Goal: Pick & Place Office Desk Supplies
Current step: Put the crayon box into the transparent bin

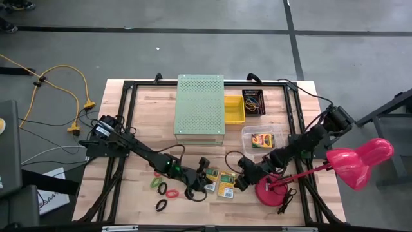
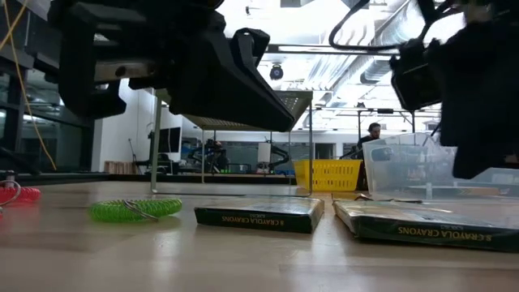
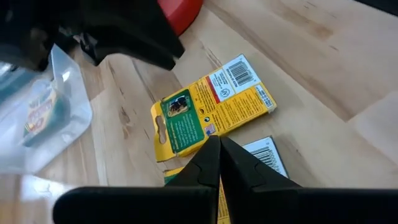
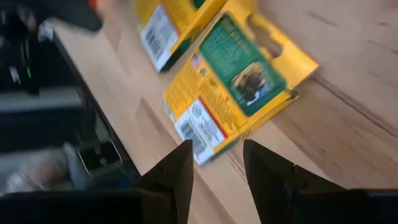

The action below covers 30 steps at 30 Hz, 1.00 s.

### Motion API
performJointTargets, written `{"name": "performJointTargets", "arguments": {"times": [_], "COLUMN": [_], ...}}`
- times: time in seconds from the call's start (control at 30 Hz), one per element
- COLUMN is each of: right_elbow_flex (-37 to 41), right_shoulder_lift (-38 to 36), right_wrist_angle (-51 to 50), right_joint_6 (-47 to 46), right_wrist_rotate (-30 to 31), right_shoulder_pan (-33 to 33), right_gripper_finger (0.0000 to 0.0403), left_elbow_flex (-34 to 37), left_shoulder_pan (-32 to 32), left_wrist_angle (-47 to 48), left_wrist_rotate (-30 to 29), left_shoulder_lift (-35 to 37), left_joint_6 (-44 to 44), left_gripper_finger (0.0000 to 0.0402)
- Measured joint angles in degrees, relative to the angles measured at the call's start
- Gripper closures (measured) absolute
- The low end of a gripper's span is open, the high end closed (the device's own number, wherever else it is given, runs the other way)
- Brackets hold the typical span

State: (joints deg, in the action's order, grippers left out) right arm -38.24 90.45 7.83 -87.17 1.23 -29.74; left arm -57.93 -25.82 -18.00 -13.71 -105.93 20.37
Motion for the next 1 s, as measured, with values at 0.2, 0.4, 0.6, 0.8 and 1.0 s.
{"name": "performJointTargets", "arguments": {"times": [0.2,0.4,0.6,0.8,1.0], "right_elbow_flex": [0.0,-0.02,-0.02,-0.02,-0.03], "right_shoulder_lift": [0.0,0.0,0.0,0.0,0.0], "right_wrist_angle": [-0.49,-6.49,-11.77,-11.45,-10.4], "right_joint_6": [-2.65,-2.28,-5.97,-6.24,-5.63], "right_wrist_rotate": [-0.83,-2.34,-6.13,-5.16,-4.68], "right_shoulder_pan": [2.59,3.69,3.61,4.69,6.22], "right_gripper_finger": [0.0274,0.0274,0.0274,0.0274,0.0274], "left_elbow_flex": [0.0,0.0,0.0,0.0,0.0], "left_shoulder_pan": [0.58,1.08,0.96,0.92,0.9], "left_wrist_angle": [-0.17,-0.44,-0.42,-0.47,-2.24], "left_wrist_rotate": [-1.25,-1.44,-1.05,2.45,3.05], "left_shoulder_lift": [0.0,0.0,0.0,-0.1,-3.67], "left_joint_6": [1.04,2.42,4.7,4.22,3.73], "left_gripper_finger": [0.0401,0.0401,0.0401,0.0401,0.0401]}}
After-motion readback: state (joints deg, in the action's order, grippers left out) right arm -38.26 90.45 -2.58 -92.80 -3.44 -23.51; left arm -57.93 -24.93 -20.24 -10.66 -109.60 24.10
